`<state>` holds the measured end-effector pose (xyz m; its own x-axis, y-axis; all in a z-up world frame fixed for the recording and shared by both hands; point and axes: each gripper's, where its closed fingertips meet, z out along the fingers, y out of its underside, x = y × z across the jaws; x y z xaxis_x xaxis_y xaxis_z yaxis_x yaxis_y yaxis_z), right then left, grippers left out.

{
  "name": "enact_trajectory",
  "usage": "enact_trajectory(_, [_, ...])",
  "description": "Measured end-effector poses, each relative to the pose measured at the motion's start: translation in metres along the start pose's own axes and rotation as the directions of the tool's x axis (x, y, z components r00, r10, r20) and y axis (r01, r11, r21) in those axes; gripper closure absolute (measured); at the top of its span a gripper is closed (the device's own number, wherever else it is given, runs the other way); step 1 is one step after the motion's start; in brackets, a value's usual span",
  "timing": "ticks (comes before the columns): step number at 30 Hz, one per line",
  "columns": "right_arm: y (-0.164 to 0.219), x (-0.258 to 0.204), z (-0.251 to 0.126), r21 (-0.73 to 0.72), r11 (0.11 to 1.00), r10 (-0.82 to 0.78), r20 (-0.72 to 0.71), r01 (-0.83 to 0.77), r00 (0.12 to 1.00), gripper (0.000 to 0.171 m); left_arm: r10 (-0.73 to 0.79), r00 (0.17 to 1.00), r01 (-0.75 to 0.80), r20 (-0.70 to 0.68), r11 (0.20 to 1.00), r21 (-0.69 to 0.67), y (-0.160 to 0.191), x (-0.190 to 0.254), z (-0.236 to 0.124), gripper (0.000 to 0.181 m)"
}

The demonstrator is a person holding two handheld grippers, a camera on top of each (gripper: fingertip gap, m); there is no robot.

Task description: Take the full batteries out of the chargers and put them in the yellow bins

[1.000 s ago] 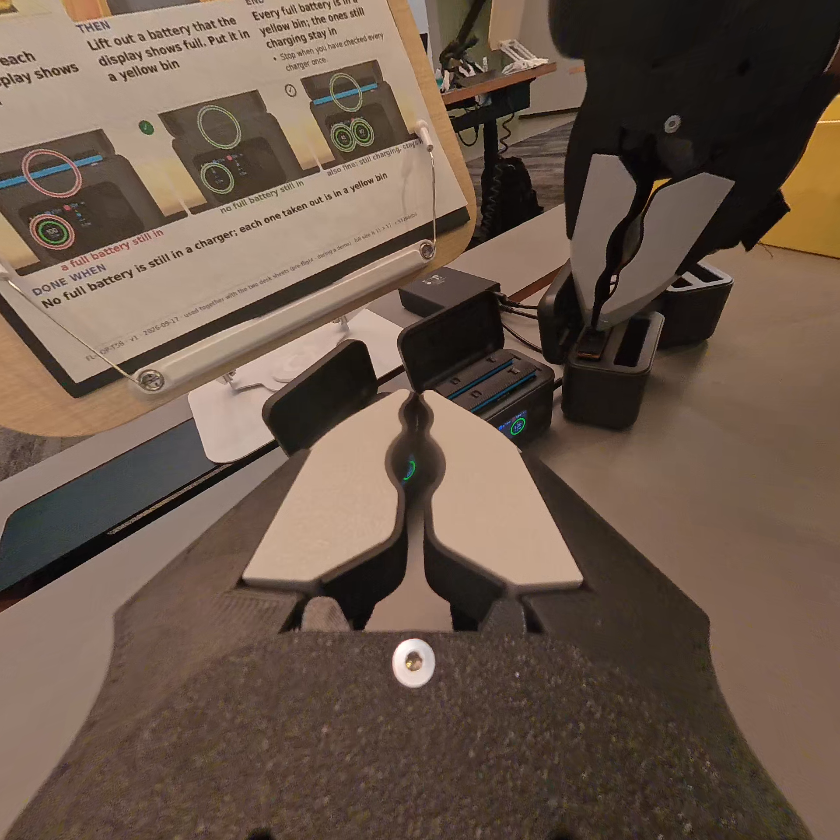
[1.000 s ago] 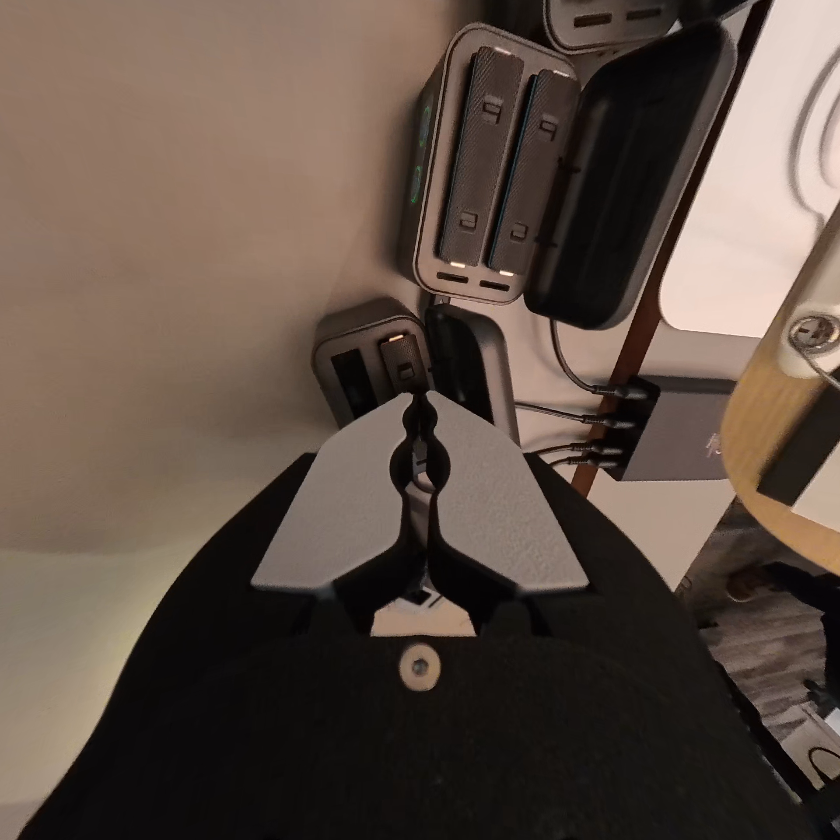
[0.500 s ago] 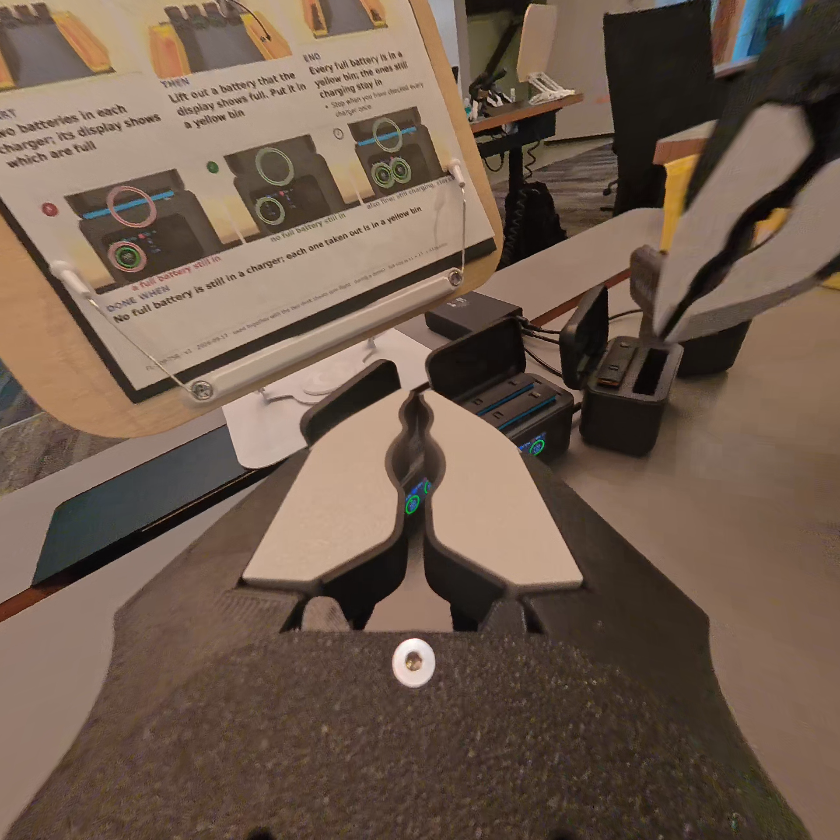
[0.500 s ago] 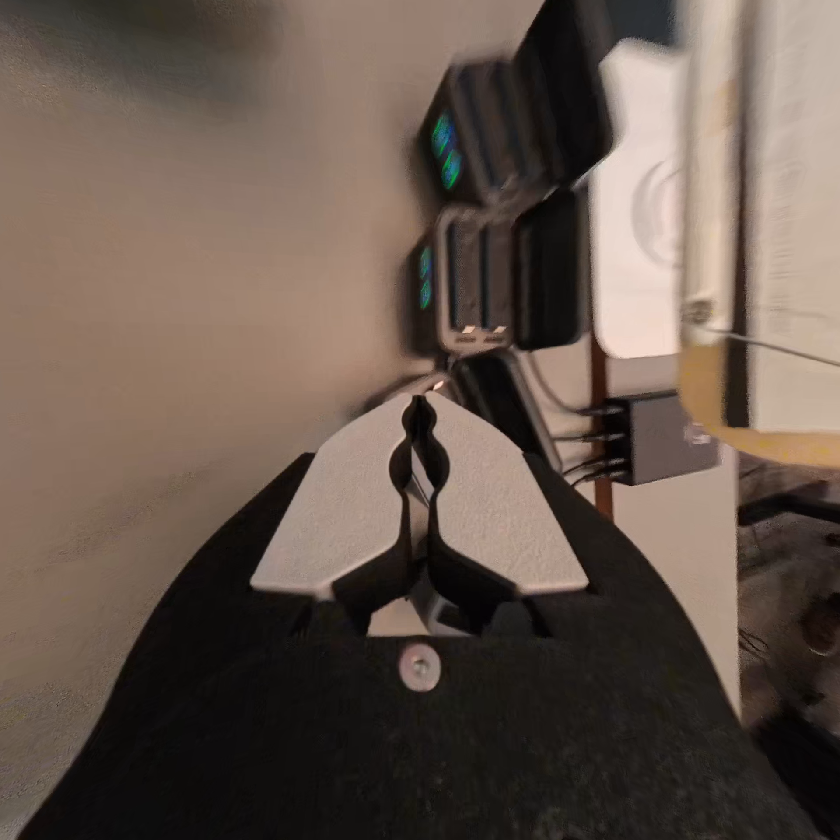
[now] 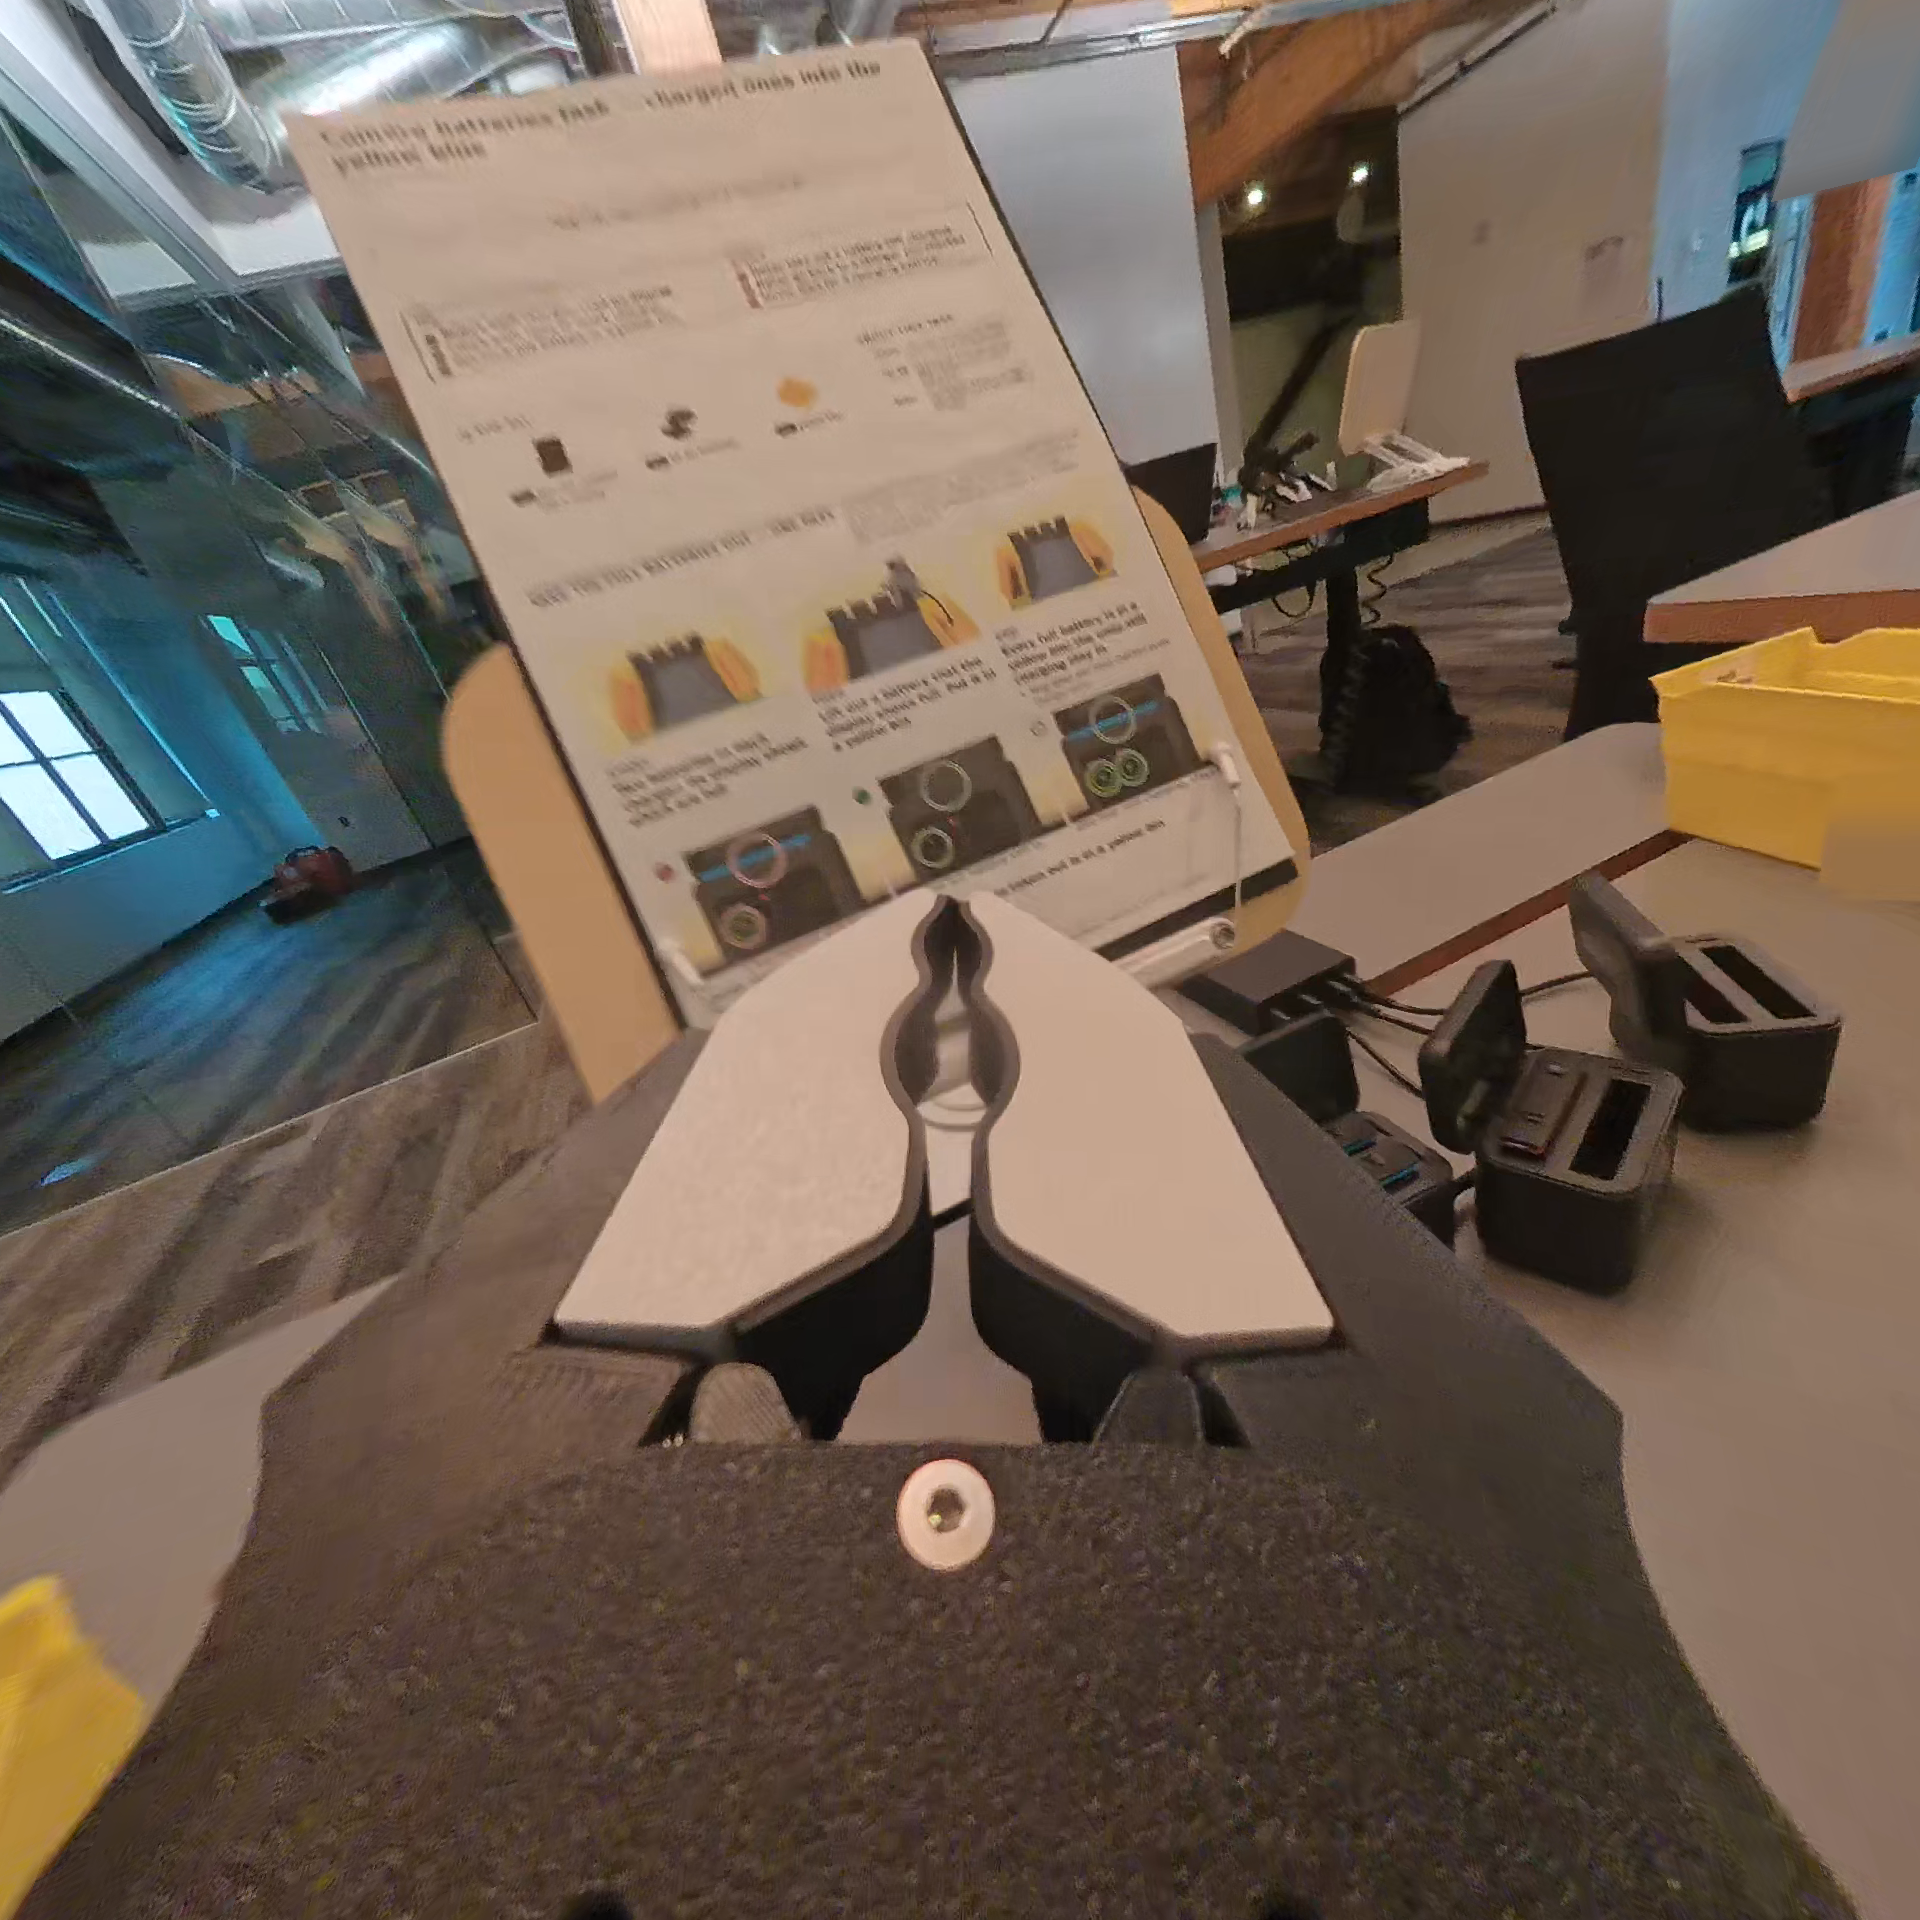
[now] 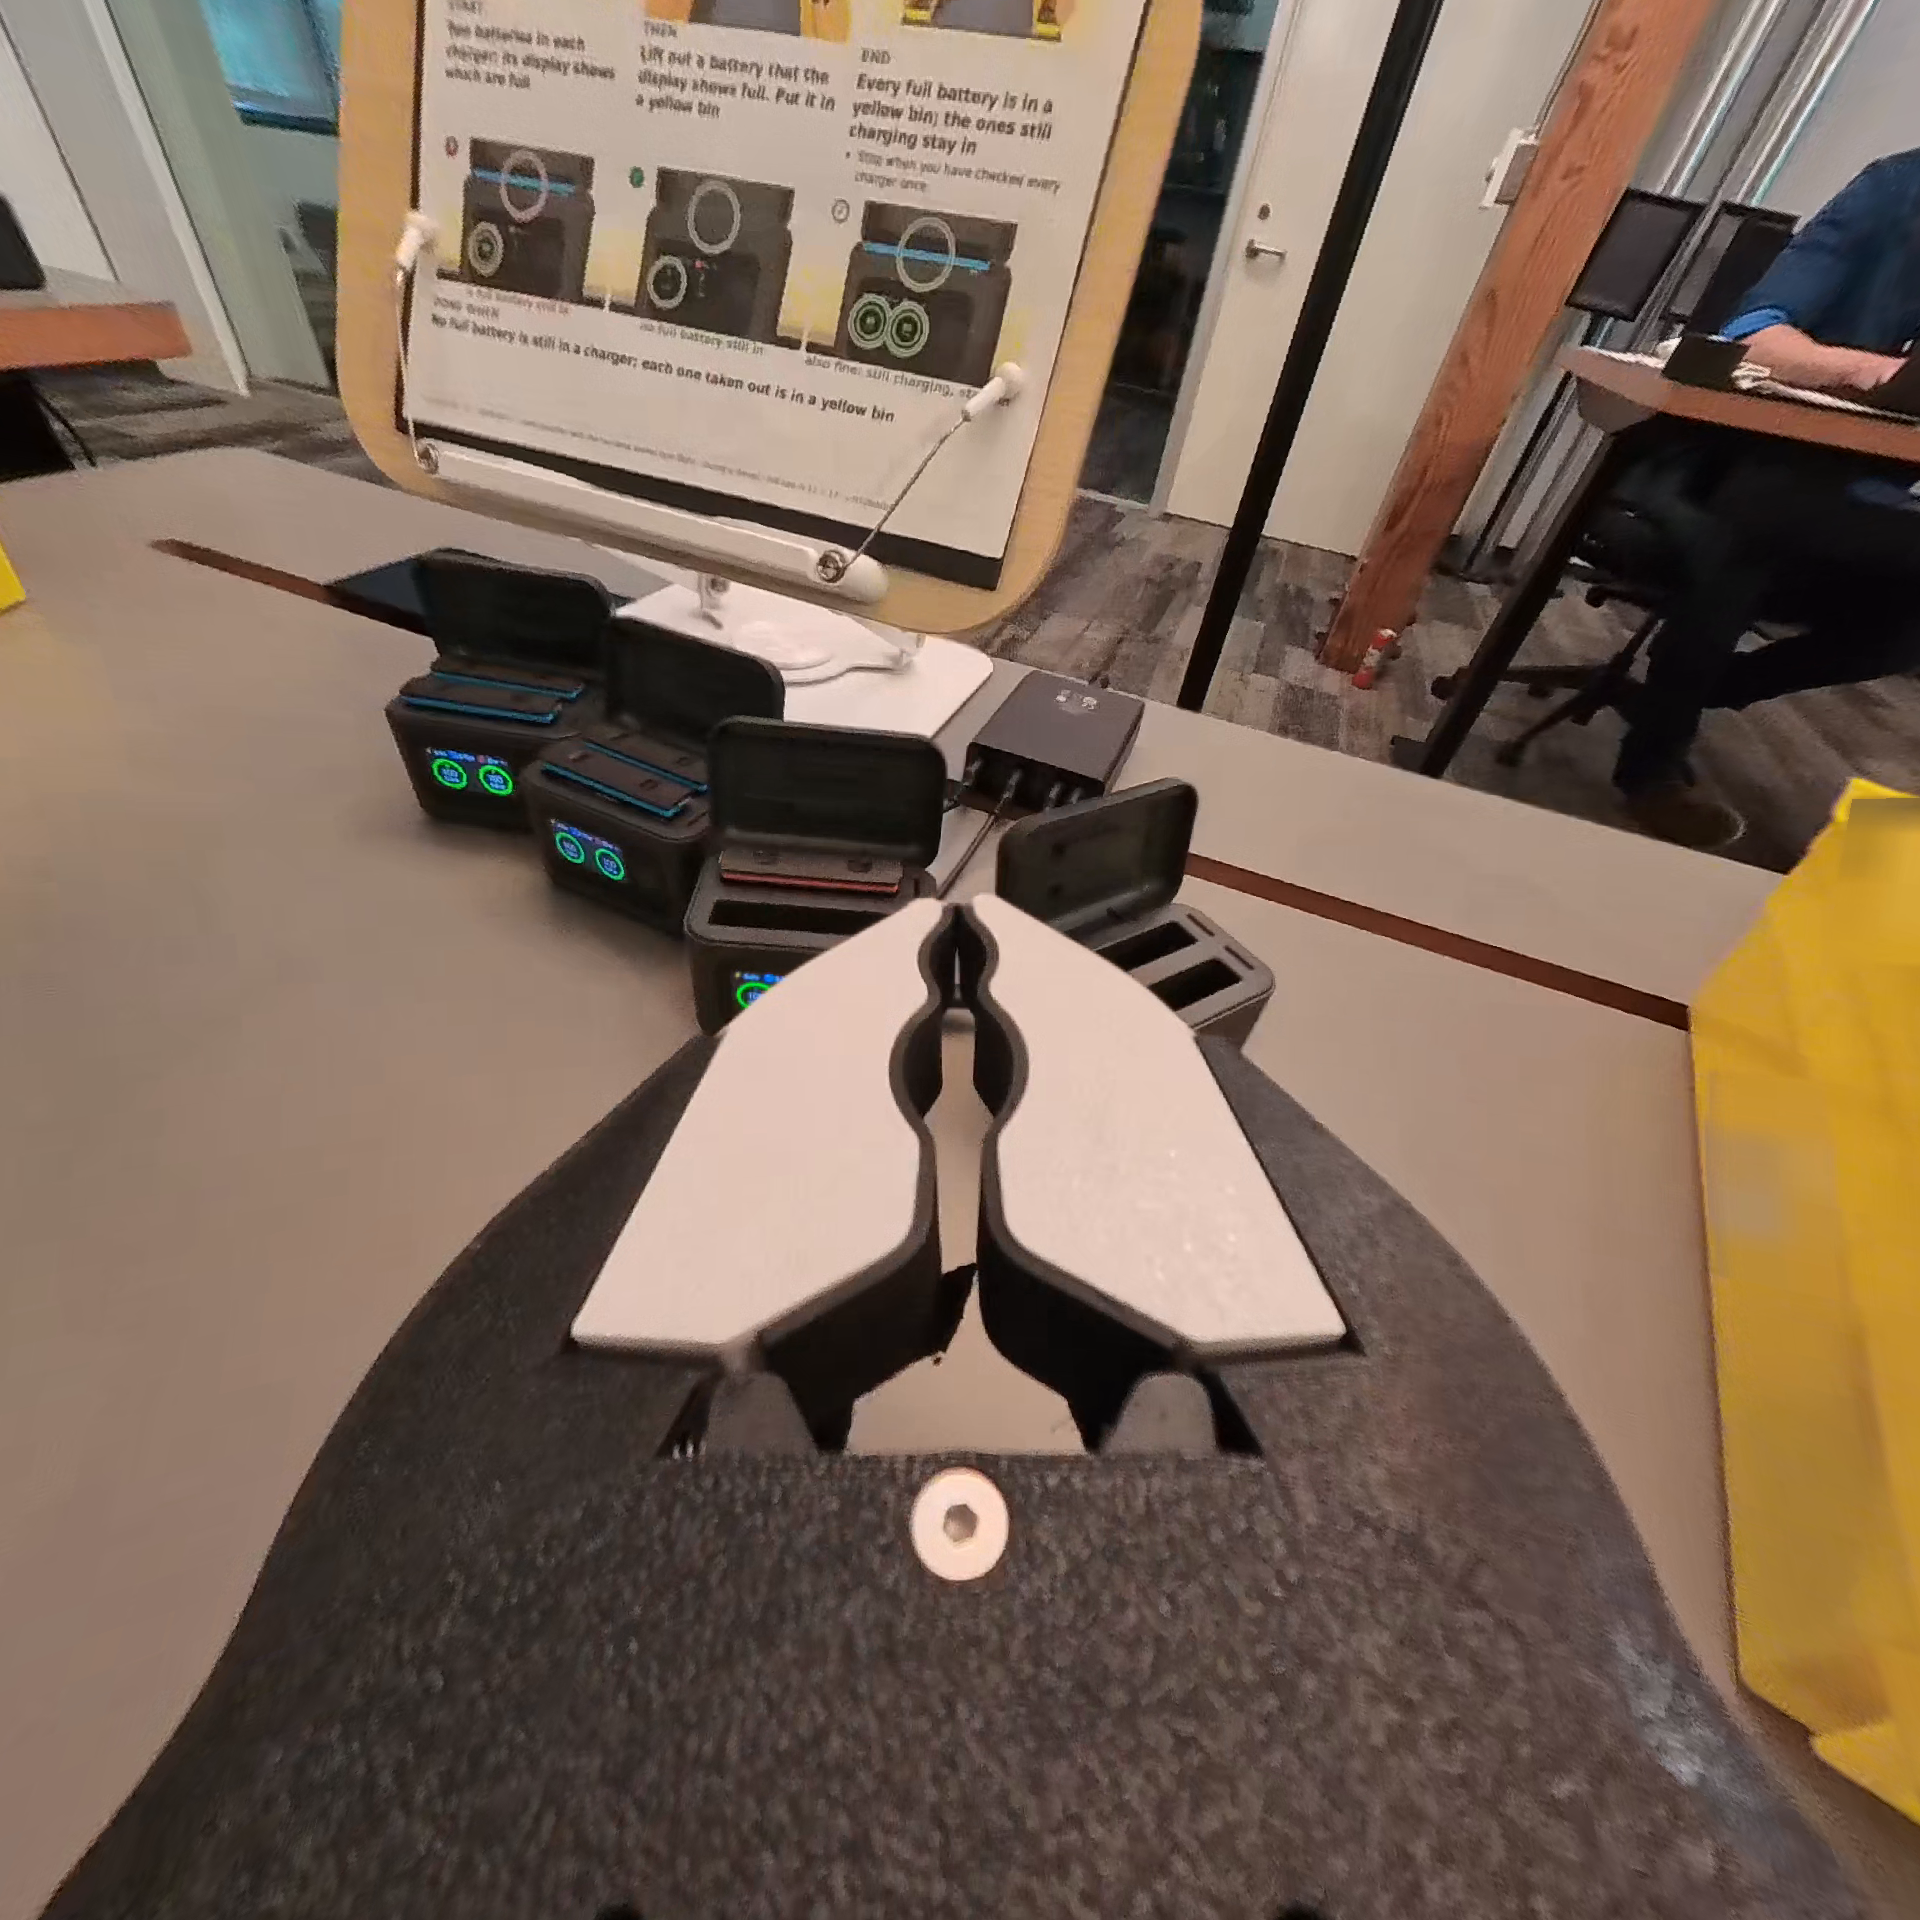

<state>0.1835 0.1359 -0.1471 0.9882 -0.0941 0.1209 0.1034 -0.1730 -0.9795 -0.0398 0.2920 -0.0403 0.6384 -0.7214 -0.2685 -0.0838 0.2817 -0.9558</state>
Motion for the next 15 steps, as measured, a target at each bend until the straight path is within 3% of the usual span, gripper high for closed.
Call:
enact_trajectory(4, [-0.002,-0.002,-0.004,0.012,1.0,-0.011,0.025,0.011,1.0,0.171,0.062,0.997,-0.064,-0.038,0.996,-0.06,-0.042,-0.054,-0.037,0.181])
enact_trajectory(7, [-0.005,-0.004,-0.006,0.017,0.999,-0.038,0.043,0.037,0.998,0.171,0.131,0.991,-0.13,0.001,0.985,-0.117,-0.042,-0.107,-0.071,0.181])
enact_trajectory(12, [-0.012,-0.01,-0.01,0.02,1.0,-0.021,0.092,0.019,0.996,0.171,0.201,0.979,-0.199,-0.04,0.883,-0.425,0.038,-0.181,-0.117,0.17])
enact_trajectory(15, [-0.012,-0.01,-0.011,0.022,1.0,-0.024,0.096,0.022,0.995,0.171,0.254,0.957,-0.286,-0.141,0.732,-0.618,0.102,-0.203,-0.143,0.161])
